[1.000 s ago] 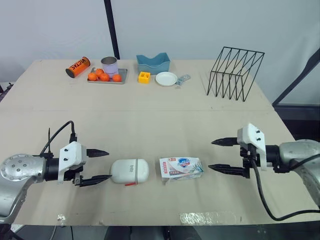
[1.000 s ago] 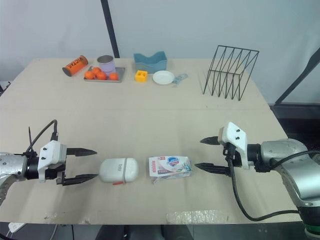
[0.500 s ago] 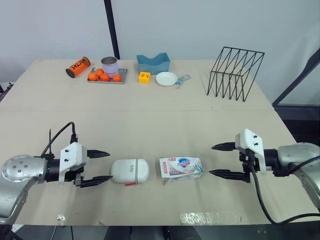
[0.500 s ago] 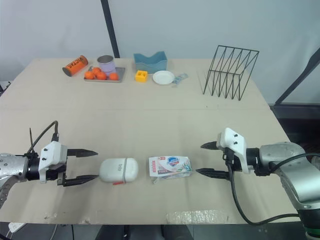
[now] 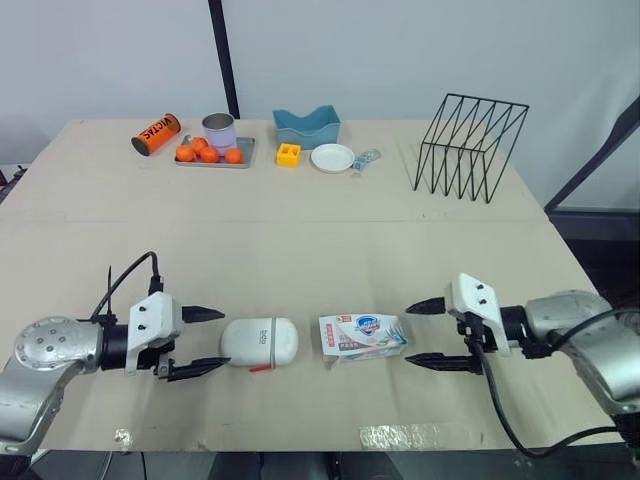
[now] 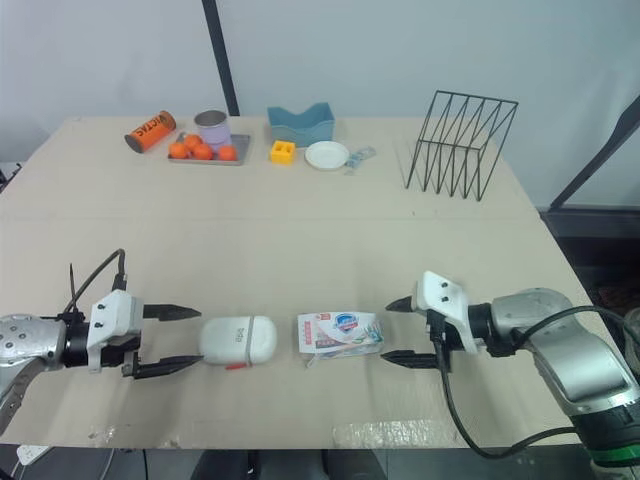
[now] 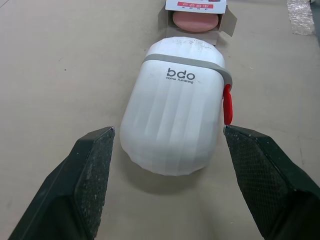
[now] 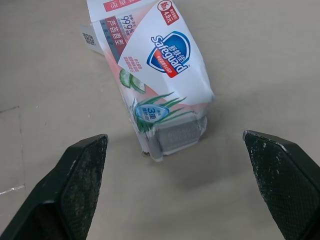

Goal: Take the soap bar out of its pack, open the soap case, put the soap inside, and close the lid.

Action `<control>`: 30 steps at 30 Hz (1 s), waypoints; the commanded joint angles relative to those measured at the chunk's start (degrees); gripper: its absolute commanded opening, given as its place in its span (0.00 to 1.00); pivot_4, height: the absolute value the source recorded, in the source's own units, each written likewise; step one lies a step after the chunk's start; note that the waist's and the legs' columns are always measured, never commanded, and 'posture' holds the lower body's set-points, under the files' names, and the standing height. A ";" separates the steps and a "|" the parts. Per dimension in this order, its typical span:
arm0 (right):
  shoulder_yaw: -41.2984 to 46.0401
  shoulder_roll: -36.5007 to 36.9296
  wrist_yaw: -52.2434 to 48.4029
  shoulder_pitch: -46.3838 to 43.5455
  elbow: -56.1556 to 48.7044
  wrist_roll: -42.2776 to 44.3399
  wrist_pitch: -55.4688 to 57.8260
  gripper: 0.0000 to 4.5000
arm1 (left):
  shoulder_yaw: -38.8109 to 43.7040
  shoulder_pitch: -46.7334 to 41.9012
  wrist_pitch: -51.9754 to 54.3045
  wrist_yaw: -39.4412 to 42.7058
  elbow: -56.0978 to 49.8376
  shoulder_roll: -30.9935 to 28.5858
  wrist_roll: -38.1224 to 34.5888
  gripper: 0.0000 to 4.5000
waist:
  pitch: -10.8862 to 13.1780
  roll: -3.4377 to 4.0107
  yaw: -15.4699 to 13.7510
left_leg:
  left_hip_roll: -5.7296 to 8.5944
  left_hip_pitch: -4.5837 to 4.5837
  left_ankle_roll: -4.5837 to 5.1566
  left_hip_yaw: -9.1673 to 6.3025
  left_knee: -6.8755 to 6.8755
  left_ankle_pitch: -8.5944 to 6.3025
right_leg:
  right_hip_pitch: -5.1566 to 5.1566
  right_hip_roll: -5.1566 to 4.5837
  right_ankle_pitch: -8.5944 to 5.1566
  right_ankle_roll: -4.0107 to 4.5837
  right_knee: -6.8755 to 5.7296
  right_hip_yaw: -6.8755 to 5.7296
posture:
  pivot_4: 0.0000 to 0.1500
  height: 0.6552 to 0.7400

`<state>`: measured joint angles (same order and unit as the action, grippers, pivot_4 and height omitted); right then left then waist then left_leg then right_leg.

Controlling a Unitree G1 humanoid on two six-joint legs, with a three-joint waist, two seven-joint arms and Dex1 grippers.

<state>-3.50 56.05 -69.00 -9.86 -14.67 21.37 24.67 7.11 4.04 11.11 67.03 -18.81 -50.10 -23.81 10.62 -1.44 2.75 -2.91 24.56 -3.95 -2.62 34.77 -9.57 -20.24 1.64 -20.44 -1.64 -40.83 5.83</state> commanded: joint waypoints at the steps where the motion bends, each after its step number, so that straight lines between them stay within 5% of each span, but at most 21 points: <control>1: -0.99 -0.49 -1.31 -1.11 0.94 -1.07 -1.95 1.00 | 1.02 0.34 -0.65 -0.67 -2.04 0.10 -0.36 0.82 | 0.00 -0.01 -0.01 | 0.00 0.00 0.00 -0.01 0.00 0.00 | 0.01 0.00 0.00 0.00 0.00 -0.01 | 1.00 1.00; 20: -7.93 -6.65 -6.23 -9.46 10.37 -5.22 -6.24 1.00 | 2.00 3.83 -0.33 -4.77 -5.10 0.21 -0.14 0.82 | 0.00 0.00 0.00 | 0.00 -0.01 0.00 -0.02 0.02 0.00 | 0.01 0.00 0.15 0.26 -0.02 -0.03 | 1.00 1.00; 24: -8.41 -7.21 -6.42 -9.84 11.28 -6.18 -6.53 0.73 | 2.21 4.12 -0.04 -5.53 -5.74 0.23 -0.17 0.81 | 0.00 0.00 0.00 | 0.00 -0.01 0.00 -0.02 0.02 0.00 | 0.02 0.00 0.15 0.26 -0.03 -0.03 | 1.00 1.00; 30: -8.86 -6.63 -7.72 -9.41 10.70 -6.24 -6.34 0.73 | 2.05 3.60 0.03 -6.22 -5.66 0.07 -0.04 0.81 | 0.00 0.00 0.00 | -0.01 -0.02 0.00 -0.02 0.02 0.00 | 0.02 0.01 0.15 0.26 -0.03 -0.03 | 1.00 1.00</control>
<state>-12.85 48.84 -76.16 -18.91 -2.92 15.22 18.87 7.35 8.02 11.32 61.20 -23.12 -49.89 -23.51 10.62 -1.44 2.75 -2.91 24.54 -3.95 -2.65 34.79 -9.57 -20.23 1.64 -20.30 -1.37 -40.86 5.79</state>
